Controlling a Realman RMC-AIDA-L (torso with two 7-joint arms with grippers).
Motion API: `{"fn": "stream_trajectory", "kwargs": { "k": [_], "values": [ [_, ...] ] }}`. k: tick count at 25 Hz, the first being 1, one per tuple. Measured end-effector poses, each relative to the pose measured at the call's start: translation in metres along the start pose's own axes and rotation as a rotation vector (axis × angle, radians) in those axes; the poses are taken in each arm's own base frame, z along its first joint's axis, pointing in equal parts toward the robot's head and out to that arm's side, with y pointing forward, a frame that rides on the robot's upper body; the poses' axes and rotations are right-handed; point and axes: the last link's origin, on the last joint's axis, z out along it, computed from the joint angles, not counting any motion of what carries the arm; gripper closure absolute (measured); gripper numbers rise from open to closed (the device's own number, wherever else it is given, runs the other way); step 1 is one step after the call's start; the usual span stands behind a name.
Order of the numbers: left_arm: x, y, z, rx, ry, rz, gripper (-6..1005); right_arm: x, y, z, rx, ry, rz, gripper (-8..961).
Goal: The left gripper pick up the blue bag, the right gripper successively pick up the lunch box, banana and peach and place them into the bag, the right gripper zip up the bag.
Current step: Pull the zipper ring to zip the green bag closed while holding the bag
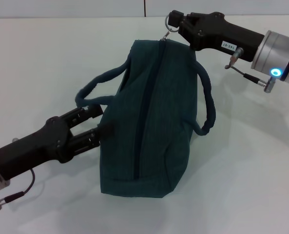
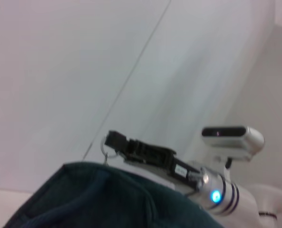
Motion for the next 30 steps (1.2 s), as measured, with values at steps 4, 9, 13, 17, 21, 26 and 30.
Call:
{"fn": "stream_trajectory", "kwargs": {
  "k": [4,9,13,17,21,26,30],
  "values": [
    [0.001,0.000,0.001,0.011,0.044,-0.006,211,0.000,0.000,0.000,-0.003,-0.001,-0.001,948],
    [0.009,0.000,-0.001,0.019,0.107,0.004,212,0.001,0.001,-0.004,-0.006,-0.005,0.003,947],
    [0.020,0.002,-0.002,-0.001,0.174,0.019,213,0.001,0.001,-0.004,-0.005,-0.005,0.004,948],
    [0.028,-0.001,-0.002,0.005,0.206,0.014,213,0.002,0.002,-0.005,-0.013,-0.008,0.007,948],
    [0.038,-0.012,0.003,0.025,0.202,-0.024,214,0.003,0.003,-0.006,-0.017,-0.009,0.010,948],
    [0.046,-0.024,0.001,0.082,0.193,-0.061,215,0.006,0.004,-0.010,-0.015,-0.012,0.019,948],
    [0.050,-0.035,-0.007,0.155,0.198,-0.065,216,0.009,0.004,-0.015,-0.010,-0.017,0.025,948]
  ]
}}
